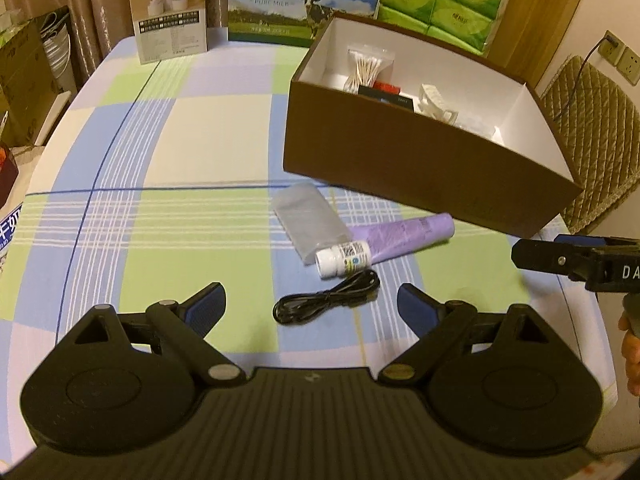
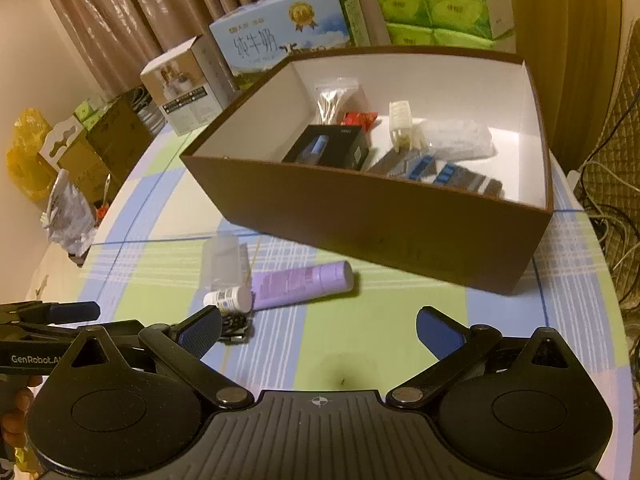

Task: Organize objects
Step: 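Withdraw both grippers from the box back over the table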

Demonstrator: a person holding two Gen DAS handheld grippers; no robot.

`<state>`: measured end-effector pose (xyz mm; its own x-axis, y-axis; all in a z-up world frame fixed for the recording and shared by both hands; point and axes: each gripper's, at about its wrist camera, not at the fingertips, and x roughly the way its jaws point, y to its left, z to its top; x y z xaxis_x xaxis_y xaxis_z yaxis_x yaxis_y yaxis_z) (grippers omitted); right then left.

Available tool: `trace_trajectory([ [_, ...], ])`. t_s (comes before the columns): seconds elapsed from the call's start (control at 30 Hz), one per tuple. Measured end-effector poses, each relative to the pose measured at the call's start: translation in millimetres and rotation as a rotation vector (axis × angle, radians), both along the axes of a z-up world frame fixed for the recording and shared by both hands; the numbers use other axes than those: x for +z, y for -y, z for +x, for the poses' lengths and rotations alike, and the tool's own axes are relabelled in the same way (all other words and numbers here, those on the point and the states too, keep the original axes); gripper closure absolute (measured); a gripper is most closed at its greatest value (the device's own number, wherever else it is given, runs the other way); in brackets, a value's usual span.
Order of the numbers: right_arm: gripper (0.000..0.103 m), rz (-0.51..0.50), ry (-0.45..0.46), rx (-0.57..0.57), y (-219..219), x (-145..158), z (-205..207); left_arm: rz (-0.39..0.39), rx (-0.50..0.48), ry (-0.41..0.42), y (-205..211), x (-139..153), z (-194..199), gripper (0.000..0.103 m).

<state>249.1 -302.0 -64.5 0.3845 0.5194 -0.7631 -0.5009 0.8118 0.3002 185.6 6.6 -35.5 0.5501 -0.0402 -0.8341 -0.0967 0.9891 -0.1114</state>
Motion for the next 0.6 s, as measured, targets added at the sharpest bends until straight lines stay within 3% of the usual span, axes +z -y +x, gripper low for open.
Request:
trace_trajectory([
  [0.6,0.002,-0.044,-0.059,-0.015,0.8,-22.8,-1.4,0.008,-0.064,-0.021,3.6,-24.9,4.7,0.014],
])
